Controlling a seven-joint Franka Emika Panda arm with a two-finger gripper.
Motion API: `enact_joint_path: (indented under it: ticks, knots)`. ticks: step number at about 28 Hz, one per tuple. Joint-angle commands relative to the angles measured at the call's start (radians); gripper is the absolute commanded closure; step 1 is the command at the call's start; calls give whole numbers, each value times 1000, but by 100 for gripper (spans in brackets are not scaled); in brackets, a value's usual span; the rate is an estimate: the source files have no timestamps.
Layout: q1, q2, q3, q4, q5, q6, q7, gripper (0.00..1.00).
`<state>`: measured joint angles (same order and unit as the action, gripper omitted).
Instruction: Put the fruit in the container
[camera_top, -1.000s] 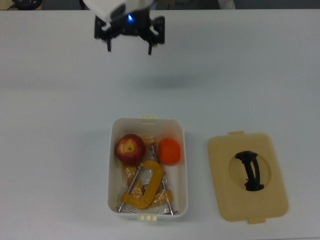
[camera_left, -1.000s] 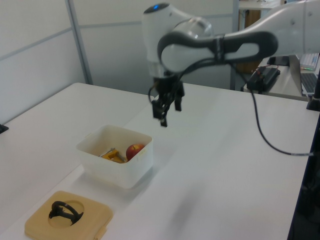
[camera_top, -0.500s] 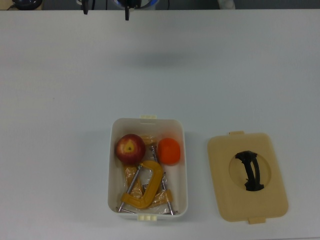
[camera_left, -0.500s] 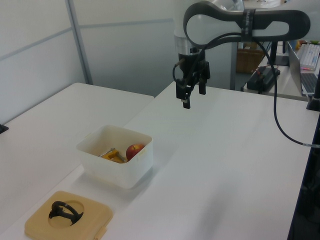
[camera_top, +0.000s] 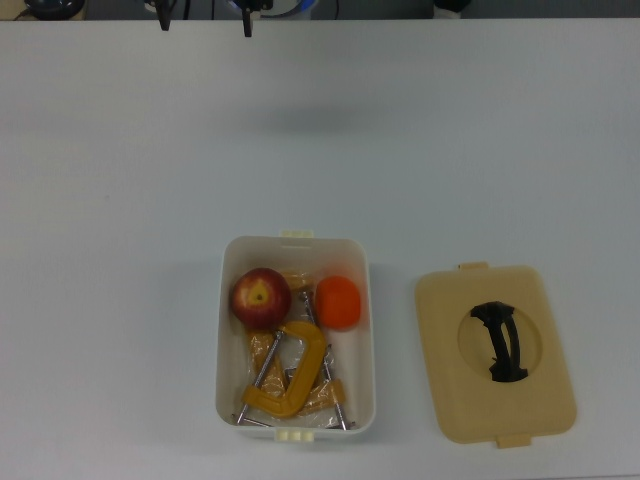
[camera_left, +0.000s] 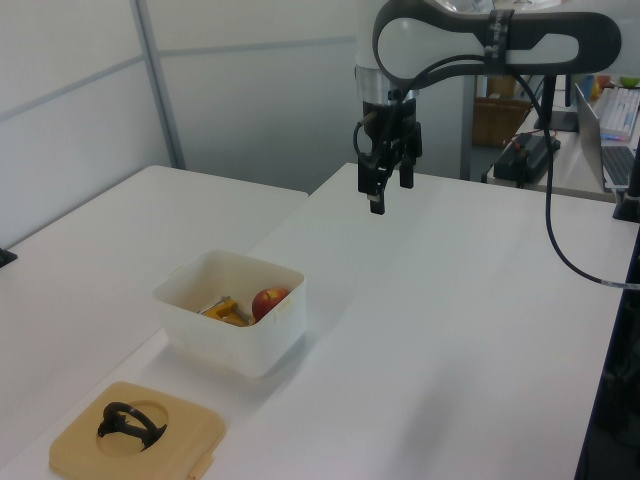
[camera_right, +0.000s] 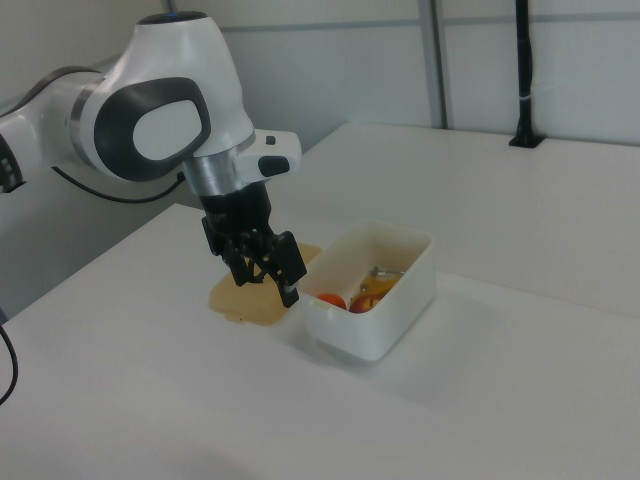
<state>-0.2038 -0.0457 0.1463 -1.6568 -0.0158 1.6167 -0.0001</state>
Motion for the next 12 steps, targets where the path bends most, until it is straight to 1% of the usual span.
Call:
enact_joint_path:
  ticks: [1, 6, 10, 11, 12]
  knots:
    - [4, -17, -4, -15, 20, -21, -101, 0]
    - [24, -11, -8, -15, 19, -12, -110, 0]
    - [79, -6, -59, -15, 17, -6, -112, 0]
    - [98, -5, -77, -15, 17, -6, -112, 0]
    - [139, -3, -118, -14, 16, -5, -112, 0]
